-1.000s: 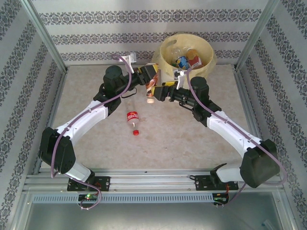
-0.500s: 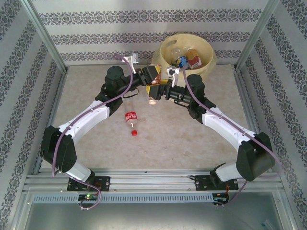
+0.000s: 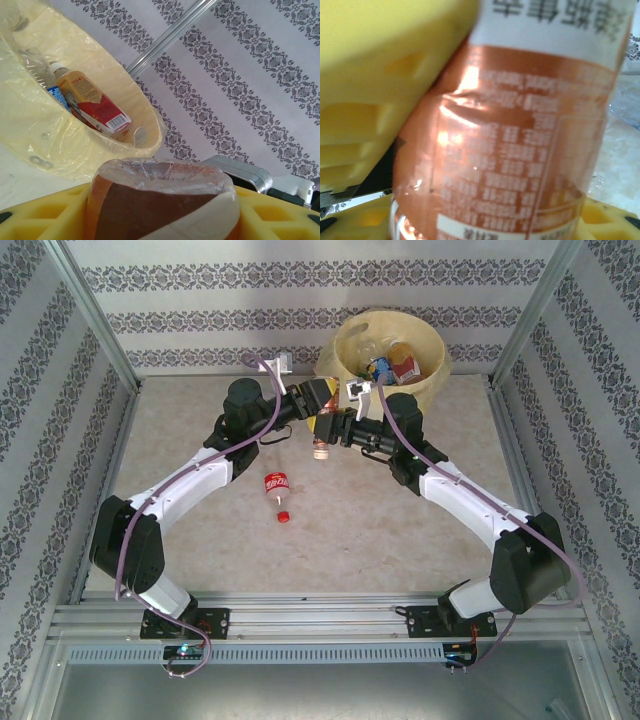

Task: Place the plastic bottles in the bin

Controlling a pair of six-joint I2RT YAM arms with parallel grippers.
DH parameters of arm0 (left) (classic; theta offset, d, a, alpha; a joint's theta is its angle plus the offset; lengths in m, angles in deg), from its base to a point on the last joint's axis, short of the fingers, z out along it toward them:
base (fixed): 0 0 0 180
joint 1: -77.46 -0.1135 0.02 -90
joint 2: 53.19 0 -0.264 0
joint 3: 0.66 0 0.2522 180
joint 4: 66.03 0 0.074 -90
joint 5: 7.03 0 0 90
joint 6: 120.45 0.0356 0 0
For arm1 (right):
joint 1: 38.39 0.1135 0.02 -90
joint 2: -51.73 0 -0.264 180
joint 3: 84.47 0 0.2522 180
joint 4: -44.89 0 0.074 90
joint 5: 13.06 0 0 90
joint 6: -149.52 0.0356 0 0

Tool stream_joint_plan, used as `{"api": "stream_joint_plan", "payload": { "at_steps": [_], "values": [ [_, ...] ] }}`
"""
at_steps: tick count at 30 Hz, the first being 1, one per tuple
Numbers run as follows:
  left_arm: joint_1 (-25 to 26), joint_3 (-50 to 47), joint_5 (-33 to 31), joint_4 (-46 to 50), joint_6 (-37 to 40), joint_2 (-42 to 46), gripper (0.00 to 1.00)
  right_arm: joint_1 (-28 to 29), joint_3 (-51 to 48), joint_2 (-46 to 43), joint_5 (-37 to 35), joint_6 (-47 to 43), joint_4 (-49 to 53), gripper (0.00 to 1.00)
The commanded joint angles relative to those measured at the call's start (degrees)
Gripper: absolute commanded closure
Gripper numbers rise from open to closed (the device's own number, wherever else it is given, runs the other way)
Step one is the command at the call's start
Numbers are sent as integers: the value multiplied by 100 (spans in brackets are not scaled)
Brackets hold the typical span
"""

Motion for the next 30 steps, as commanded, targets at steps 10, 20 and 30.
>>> {"api": "stream_joint_plan", "payload": {
  "at_steps": [10, 20, 30],
  "values": [
    [-233, -59, 100, -137, -349, 385, 0, -209, 741, -70, -430, -665, 968, 54],
    [-325, -804, -1638, 1406, 689, 1794, 0, -1062, 2198, 130, -1073, -1370, 2327, 53],
    [-330, -1354, -4077, 3440, 595, 2507, 0, -1676, 3927, 1248, -1820, -1566, 3070, 50]
  ]
}}
